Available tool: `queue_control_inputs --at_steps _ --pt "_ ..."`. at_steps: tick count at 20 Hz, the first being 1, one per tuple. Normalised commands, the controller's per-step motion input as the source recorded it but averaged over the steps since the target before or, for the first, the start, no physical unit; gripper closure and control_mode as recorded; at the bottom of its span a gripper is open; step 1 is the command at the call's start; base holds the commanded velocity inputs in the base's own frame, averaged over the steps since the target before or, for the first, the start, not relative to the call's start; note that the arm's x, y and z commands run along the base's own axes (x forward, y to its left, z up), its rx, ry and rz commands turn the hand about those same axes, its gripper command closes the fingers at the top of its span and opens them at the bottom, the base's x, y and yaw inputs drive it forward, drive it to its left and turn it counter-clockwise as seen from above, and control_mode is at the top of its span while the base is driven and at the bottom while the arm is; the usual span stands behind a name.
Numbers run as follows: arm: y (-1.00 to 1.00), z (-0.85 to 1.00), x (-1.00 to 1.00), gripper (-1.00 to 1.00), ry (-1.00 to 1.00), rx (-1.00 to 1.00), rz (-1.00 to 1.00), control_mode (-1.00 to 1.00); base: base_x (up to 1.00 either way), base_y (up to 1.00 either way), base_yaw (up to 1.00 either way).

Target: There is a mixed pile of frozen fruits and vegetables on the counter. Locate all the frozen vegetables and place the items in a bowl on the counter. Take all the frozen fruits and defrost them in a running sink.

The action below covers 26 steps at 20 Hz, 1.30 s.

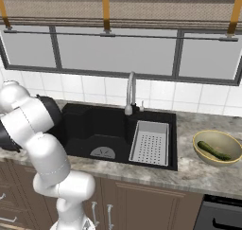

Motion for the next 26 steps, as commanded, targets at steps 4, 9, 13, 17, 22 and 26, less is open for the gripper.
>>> queue_control_inputs --at_steps 4,9,13,17,22,26 --pt "0.33 -0.24 0.23 -1.0 -0.17 0.26 0.0 -1.0 0.0 0.0 0.0" --pt "0.04 -0.02 0.08 -1.0 0.0 -0.01 0.0 -1.0 0.0 0.0 0.0" --pt "0.08 0.0 0.46 -1.0 0.0 -0.03 0.0 -1.0 0.0 0.0 0.0" --pt "0.19 -0.08 0.27 -1.0 -0.03 -0.02 0.0 -1.0 0.0 0.0 0.0" --pt "0.42 -0.12 0.07 -1.0 0.0 -0.06 -0.02 -1.0 0.0 0.0 0.0" --pt "0.12 -0.21 0.23 -1.0 0.0 -0.03 0.0 -1.0 0.0 0.0 0.0"
